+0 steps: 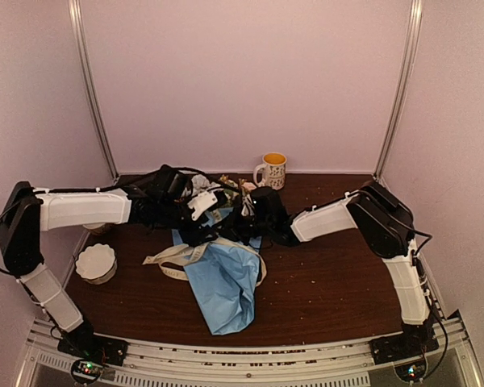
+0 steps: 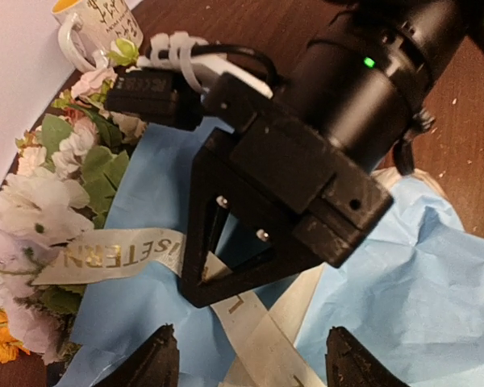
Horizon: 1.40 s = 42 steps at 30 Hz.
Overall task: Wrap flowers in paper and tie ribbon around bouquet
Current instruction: Cross the ribbon over the folded bouquet.
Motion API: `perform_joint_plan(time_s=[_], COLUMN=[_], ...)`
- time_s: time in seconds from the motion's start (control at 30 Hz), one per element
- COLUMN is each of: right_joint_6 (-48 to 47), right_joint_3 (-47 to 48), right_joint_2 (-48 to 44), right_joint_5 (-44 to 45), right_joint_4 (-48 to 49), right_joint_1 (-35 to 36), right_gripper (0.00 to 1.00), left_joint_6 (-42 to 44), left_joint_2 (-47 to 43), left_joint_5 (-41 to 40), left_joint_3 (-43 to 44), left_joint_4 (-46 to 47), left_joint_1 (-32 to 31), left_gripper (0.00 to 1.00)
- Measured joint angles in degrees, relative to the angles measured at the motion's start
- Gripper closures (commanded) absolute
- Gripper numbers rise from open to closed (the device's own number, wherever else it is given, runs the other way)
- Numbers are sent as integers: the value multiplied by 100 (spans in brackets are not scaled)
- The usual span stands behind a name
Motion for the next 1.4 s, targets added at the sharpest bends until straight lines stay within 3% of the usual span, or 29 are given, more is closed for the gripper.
perform_joint_plan(time_s=[0.2, 0.27, 0.4, 0.47, 0.5, 0.77, 0.93, 1.17, 1.4], right_joint_6=[116, 122, 120, 109, 92, -444, -1198, -2199, -2997], right_joint_3=[-11, -24, -35, -35, -35, -26, 101, 98, -11], right_joint_2=[-2, -9, -11, -15, -22, -396, -647, -732, -905], right_joint_5=[90, 116, 157, 181, 197, 330, 396, 424, -249], right_joint_4=[-48, -59, -109, -166, -219, -1032, -1915, -3060, -3381], right_joint_1=[2, 9, 13, 13, 13, 101, 168, 96, 129], right_gripper=[100, 100, 100, 100, 100, 100, 78, 64, 62], left_joint_6=[190, 219, 197, 162, 170, 55, 28, -26, -109], left_joint_2=[754, 868, 911, 911, 909, 299, -184, -354, -424], left_joint_5=[-332, -407, -597, -717, -782, -605, -415, -214, -42], left_joint_3=[96, 96, 96, 96, 87, -627, -986, -1051, -1056], left_joint_4=[37, 46, 96, 166, 219, 780, 1121, 1456, 1596], left_joint_1=[0, 0, -2, 0, 0, -24, -24, -4, -4], left_gripper=[38, 43, 84, 98, 100, 100, 100, 100, 100])
